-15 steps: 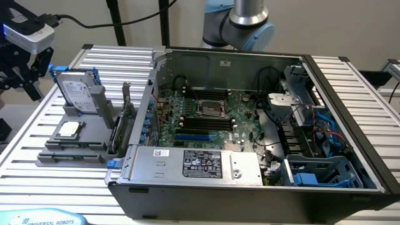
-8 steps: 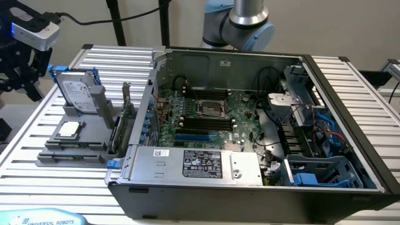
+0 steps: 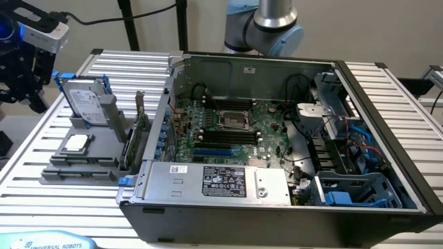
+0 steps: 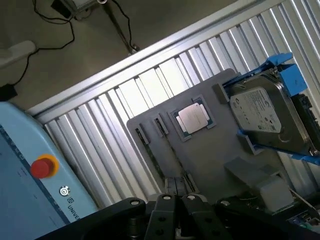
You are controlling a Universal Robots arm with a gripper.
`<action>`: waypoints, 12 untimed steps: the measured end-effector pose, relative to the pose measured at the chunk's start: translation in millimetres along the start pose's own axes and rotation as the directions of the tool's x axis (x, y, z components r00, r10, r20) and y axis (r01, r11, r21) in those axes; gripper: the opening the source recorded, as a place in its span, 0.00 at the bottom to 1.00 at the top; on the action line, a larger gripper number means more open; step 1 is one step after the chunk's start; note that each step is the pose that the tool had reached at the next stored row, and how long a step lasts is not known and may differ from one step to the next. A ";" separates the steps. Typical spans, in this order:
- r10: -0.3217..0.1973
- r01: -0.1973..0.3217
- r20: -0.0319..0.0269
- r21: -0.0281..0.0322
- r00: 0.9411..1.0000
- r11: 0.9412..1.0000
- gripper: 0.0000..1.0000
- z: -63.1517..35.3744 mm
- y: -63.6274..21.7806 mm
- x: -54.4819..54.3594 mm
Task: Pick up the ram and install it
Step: 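Pick up the ram and move it above insertion slot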
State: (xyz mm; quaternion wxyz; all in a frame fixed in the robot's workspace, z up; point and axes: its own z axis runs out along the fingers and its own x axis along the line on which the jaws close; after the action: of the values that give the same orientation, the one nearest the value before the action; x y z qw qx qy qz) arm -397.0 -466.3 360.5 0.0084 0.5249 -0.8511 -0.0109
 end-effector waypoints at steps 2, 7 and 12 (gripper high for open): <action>-0.037 0.037 -0.001 0.000 0.999 0.999 0.11 0.6 0.0 0.0; -0.127 0.127 -0.003 0.000 0.992 0.992 0.11 2.3 0.0 0.0; -0.216 0.216 -0.006 0.000 0.976 0.976 0.11 5.8 -0.1 0.0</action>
State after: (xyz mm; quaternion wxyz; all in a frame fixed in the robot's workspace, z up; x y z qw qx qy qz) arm -397.1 -466.3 354.7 0.0095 0.6143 -0.7889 -0.0099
